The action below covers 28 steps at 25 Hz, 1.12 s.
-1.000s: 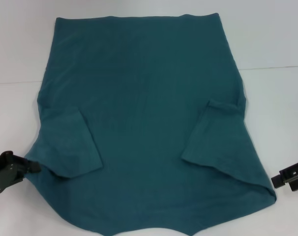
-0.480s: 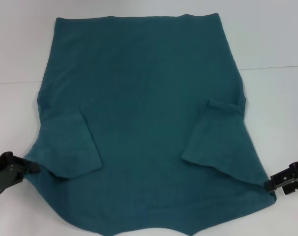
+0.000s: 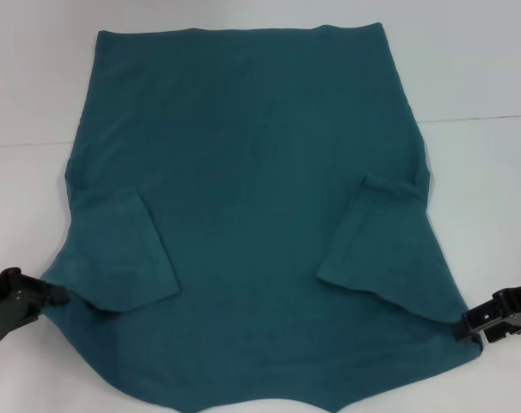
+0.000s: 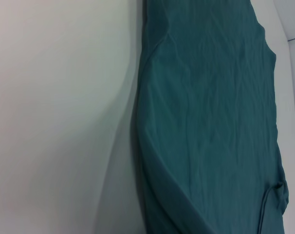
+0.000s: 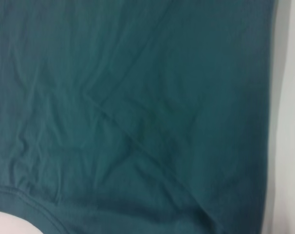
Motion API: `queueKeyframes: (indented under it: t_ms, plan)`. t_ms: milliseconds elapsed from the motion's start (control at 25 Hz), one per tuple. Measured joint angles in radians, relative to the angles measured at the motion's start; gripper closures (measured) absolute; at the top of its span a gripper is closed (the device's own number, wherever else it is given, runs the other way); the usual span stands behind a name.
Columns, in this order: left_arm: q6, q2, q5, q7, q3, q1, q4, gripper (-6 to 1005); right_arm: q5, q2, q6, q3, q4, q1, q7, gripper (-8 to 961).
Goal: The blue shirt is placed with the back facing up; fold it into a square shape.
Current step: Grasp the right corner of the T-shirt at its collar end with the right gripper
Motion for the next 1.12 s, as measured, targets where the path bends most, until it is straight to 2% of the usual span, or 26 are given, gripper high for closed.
queueKeyframes:
  t_ms: [480, 800, 1120]
  plan:
    - [0.000, -0.002, 0.000, 0.000, 0.001, 0.000, 0.000, 951, 0.000, 0.012, 0.030, -0.036, 0.000, 0.004, 0.007, 219]
    - [0.000, -0.002, 0.000, 0.000, 0.002, -0.002, 0.000, 948, 0.000, 0.037, 0.055, -0.081, 0.000, 0.023, 0.008, 232]
    - [0.000, -0.003, 0.000, 0.000, 0.002, 0.000, -0.002, 944, 0.009, 0.046, 0.058, -0.077, 0.003, 0.040, 0.008, 256]
